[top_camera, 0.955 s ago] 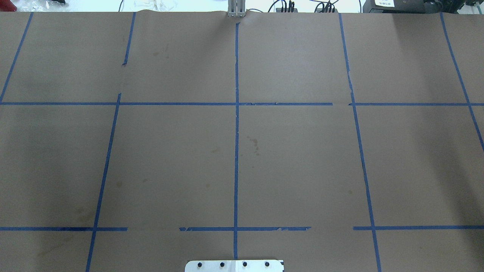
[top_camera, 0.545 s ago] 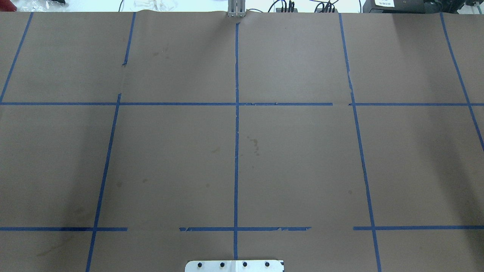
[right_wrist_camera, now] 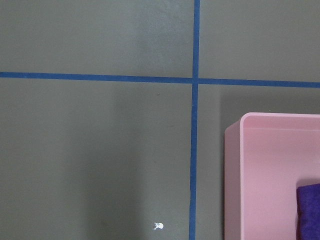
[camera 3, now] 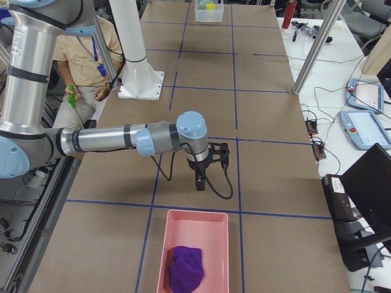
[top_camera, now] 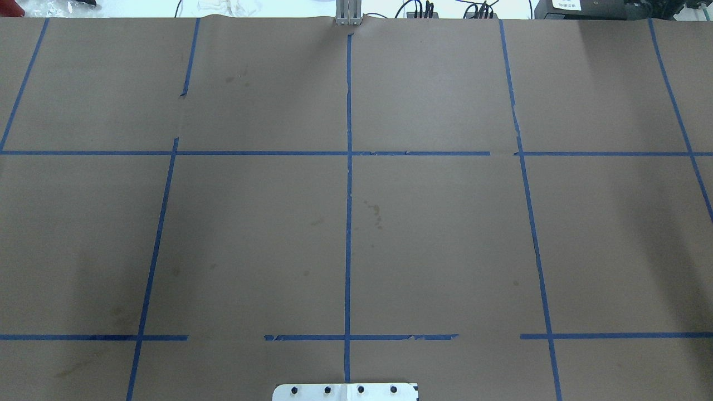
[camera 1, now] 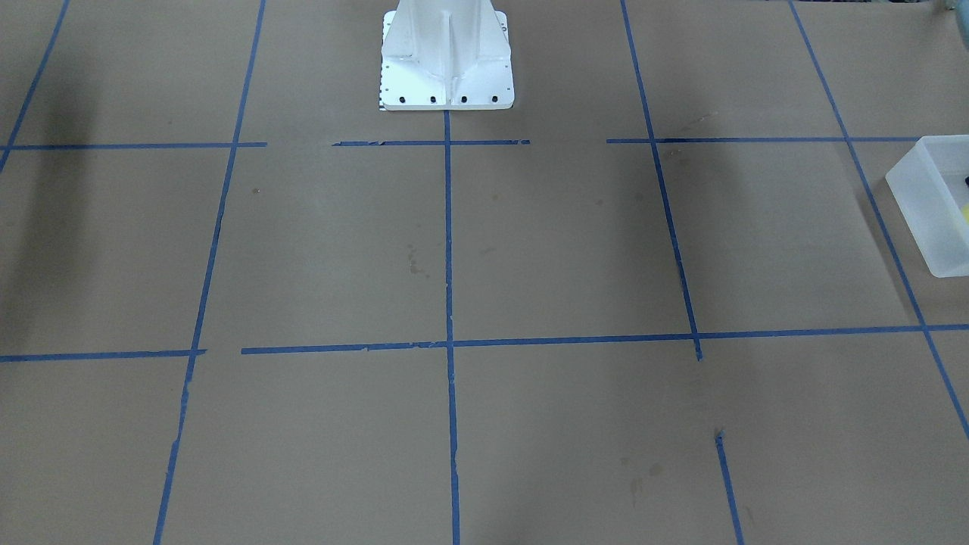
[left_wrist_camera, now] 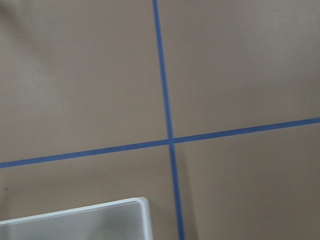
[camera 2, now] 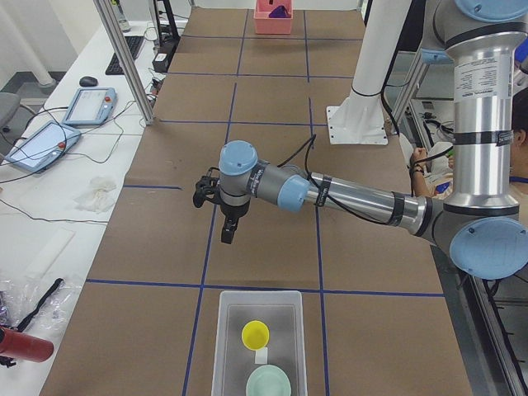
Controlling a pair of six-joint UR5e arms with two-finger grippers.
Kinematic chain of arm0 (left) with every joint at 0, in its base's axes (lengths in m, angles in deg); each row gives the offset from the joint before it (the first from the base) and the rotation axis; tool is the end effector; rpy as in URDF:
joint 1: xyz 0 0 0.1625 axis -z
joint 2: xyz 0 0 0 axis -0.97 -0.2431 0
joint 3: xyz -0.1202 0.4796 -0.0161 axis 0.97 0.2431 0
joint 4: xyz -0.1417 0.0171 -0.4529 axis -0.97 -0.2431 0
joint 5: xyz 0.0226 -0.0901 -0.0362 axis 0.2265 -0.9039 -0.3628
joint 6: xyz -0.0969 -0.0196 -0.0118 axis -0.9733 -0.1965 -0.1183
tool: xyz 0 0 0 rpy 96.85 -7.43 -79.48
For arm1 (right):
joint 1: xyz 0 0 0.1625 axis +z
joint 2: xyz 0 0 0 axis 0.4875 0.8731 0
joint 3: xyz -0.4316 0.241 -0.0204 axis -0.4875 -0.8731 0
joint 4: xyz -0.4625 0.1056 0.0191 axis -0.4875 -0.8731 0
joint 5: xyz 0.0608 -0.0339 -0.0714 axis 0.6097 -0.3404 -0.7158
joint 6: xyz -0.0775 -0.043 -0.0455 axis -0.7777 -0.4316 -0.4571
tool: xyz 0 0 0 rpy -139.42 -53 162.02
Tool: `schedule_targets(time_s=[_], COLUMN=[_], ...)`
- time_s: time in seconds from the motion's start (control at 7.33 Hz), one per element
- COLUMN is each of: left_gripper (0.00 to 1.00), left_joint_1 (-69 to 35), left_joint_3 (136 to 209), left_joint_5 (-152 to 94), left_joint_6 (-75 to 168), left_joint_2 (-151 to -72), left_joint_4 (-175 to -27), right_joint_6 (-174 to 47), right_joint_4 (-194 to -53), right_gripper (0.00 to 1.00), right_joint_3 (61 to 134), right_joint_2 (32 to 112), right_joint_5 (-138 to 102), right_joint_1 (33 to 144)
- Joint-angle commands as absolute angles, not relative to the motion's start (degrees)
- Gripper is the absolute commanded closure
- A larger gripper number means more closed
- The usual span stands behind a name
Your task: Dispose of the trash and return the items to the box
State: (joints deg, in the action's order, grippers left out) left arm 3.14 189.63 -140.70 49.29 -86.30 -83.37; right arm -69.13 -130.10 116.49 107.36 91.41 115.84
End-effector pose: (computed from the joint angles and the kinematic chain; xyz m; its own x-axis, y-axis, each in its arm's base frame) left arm 0.0342 -0.5190 0.5900 0.6897 0.1790 -0.7016 -0.0372 0.9765 0.2125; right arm 0.0405 -0.4416 0.6358 0.7274 -0.0161 0.6860 -0.0781 0.9913 0.1061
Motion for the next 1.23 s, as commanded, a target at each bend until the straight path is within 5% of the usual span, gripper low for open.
schedule_targets(time_s=[0.0,1.09], left_gripper=[0.01,0.0], left_joint_1=[1.7,4.9], left_joint_3=[192.7,191.2], left_joint_5=[-141.1,-141.6], left_joint_6=[51.4,59.2], left_joint_2=[-81.2,-77.7], left_joint_4=[-82.8,-84.8], right_joint_6=[-69.2,-69.3], right_joint_4=[-130.2,-129.8], right_gripper=[0.0,0.0], right_joint_3=[115.6,115.3], right_joint_2=[107.7,108.5], right_joint_5=[91.9,91.8], right_joint_1=[115.8,115.7])
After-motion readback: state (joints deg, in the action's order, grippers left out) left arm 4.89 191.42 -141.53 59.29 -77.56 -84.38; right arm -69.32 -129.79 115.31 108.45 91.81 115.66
